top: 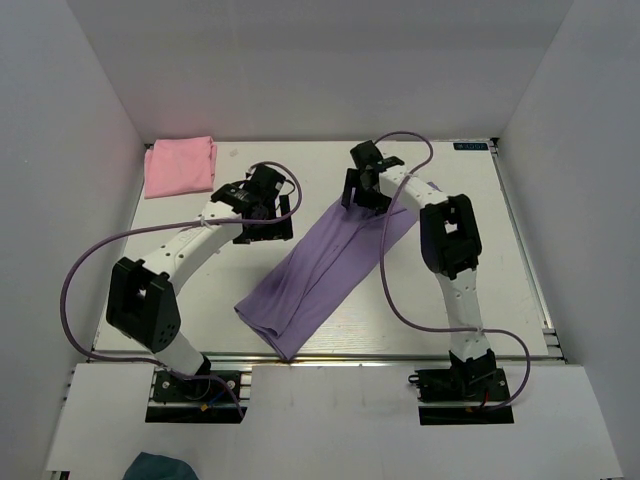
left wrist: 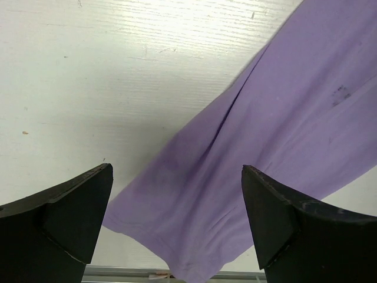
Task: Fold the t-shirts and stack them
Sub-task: Rotate the tshirt 45 degrees
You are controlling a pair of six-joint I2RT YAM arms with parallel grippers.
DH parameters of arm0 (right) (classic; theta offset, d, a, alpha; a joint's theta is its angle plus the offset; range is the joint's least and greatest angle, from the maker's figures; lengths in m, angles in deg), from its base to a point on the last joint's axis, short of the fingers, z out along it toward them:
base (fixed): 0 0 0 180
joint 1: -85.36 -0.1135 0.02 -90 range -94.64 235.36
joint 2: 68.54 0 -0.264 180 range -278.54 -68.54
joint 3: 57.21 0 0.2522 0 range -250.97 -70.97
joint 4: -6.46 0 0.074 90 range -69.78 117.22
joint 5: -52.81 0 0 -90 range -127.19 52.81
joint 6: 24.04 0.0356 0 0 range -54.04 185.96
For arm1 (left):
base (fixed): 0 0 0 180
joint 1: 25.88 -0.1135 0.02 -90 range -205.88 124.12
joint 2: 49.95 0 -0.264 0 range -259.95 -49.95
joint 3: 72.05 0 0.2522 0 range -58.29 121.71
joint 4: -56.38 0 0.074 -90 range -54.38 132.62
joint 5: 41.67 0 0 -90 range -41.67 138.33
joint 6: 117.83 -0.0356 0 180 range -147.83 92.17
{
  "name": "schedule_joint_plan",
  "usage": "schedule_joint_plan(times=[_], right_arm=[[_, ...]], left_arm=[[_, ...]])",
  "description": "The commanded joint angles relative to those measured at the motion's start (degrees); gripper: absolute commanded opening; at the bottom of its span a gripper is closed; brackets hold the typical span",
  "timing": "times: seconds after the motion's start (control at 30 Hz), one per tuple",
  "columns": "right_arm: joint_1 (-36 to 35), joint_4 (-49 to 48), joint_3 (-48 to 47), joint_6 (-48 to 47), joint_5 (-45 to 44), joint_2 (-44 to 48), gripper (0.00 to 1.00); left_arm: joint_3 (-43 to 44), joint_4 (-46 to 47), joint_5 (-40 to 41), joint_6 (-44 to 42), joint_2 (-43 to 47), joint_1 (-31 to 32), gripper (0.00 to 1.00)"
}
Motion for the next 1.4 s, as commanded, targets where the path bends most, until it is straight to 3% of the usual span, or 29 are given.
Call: schedule_joint_plan(times=[0.0,0.13,0.33,0.47,0.53,0.57,0.63,0.73,0.97,1.13,1.2,1.27,1.3,1.33,1.37], right_arm=[[0.71,5.3,-3.18,6.42,-7.07,-2.99,0.9],[1.94,5.12,-0.98,6.61,-6.9,-5.61,0.9],[6.59,7.32,-12.47,1.16,-5.76,-13.09,0.9],[10.63,4.53,-19.34,-9.18,-3.83,-18.18,0.9],[12.22,1.81,-21.36,-12.89,-4.7,-18.28,0.9],[12.75,-0.04,-21.9,-14.04,1.47,-17.93,0.9],[14.15,-4.0,-22.42,-17.91,4.86,-16.88,0.9],[14.07,-5.24,-24.19,-22.39,2.06,-14.42,0.9],[12.67,-5.34,-14.35,-27.15,8.3,-1.08,0.9],[11.79,-4.7,-3.9,-24.26,10.49,11.29,0.9],[11.08,-5.94,5.99,-22.94,10.94,15.01,0.9],[10.21,-9.63,11.12,-21.44,14.79,22.3,0.9],[10.03,-10.94,18.02,-20.56,15.85,23.8,0.9],[9.5,-11.39,20.09,-20.21,17.86,28.08,0.9],[8.98,-11.57,24.11,-19.68,18.75,29.43,0.9]], left_arm=[[-0.94,1.85,-0.35,-0.42,2.43,-0.23,1.0],[-2.7,2.37,-0.96,-0.42,0.59,-0.75,1.0],[0.72,1.85,-2.02,-1.56,-5.65,-0.75,1.0],[3.8,0.7,-2.81,-3.49,-10.66,-0.75,1.0],[4.6,0.7,-4.39,-4.29,-13.02,-0.75,1.0],[5.38,0.7,-5.88,-4.29,-13.65,-0.75,1.0],[5.39,2.8,-8.16,-6.48,-14.71,-0.75,1.0],[2.93,7.19,-11.68,-8.4,-15.23,-1.28,1.0],[-1.73,13.35,-18.54,-14.38,-15.07,0.03,1.0],[-6.12,14.24,-15.06,-15.54,-13.74,0.56,0.97],[-6.82,14.24,-12.93,-15.54,-13.74,1.18,0.93],[-7.35,14.24,-10.73,-15.54,-13.74,1.7,0.85],[-7.36,14.24,-10.72,-15.54,-14.35,1.71,0.79],[-8.05,14.24,-10.2,-14.84,-14.36,1.71,0.72],[-8.06,14.93,-10.2,-14.83,-14.36,1.71,0.56]])
